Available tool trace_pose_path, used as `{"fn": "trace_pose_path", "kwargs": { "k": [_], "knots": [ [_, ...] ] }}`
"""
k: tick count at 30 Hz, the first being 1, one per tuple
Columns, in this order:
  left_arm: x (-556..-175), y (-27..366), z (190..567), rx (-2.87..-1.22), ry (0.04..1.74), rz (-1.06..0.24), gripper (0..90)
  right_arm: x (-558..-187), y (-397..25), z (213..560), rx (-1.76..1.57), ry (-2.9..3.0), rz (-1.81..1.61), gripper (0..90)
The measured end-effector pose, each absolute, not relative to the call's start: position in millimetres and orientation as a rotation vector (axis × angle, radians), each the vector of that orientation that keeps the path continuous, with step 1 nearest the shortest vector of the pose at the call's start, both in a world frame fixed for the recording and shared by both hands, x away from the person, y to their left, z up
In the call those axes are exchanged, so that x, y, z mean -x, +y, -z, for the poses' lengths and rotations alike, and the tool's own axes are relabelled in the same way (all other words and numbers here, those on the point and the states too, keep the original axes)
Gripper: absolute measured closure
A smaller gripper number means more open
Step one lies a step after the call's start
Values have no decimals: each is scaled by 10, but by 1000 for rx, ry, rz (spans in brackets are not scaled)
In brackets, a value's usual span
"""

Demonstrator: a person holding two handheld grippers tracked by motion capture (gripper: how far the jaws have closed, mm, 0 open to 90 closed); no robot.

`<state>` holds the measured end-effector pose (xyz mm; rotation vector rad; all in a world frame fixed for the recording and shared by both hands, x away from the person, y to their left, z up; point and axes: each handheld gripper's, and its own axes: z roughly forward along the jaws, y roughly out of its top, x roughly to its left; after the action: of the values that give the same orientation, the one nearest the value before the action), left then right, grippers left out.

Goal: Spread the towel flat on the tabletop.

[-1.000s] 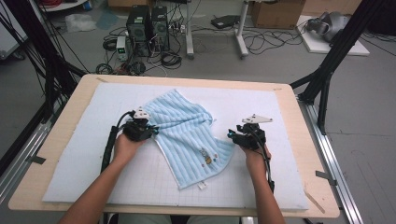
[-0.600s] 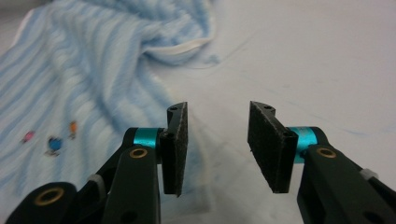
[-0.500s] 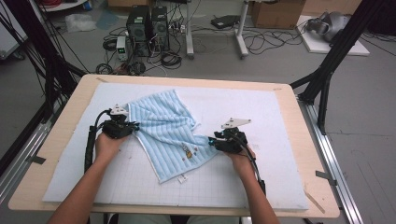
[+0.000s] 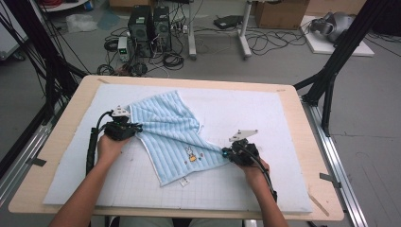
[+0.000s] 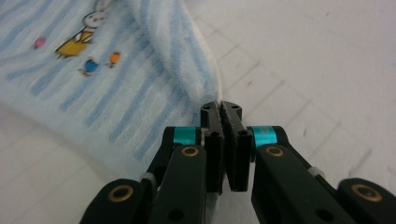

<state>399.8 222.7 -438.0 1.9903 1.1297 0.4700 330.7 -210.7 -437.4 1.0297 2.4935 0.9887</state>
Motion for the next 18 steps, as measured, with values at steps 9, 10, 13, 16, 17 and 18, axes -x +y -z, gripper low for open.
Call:
{"fn": "trace_pose_path", "kwargs": {
  "k": [9,10,13,16,17,18],
  "knots": [
    [-3989,2185,4375,-1982,1125,-474,776,-2991,-2182,4334,-1019,2524,-1029,804],
    [-3983,2187,4363,-1975,1129,-480,723,-3013,-2177,4314,-1023,2506,-1054,748],
    [-3943,2210,4333,-1920,1134,-509,580,-3134,-2133,4236,-1048,2431,-1135,624],
    [-3894,2265,4342,-1887,1137,-504,551,-3321,-2003,4175,-1025,2396,-1157,597],
    [-3881,2277,4358,-1873,1136,-498,543,-3371,-1969,4165,-1018,2390,-1161,582],
    [-3871,2295,4373,-1868,1134,-496,530,-3433,-1918,4155,-1022,2378,-1170,577]
  ]
}}
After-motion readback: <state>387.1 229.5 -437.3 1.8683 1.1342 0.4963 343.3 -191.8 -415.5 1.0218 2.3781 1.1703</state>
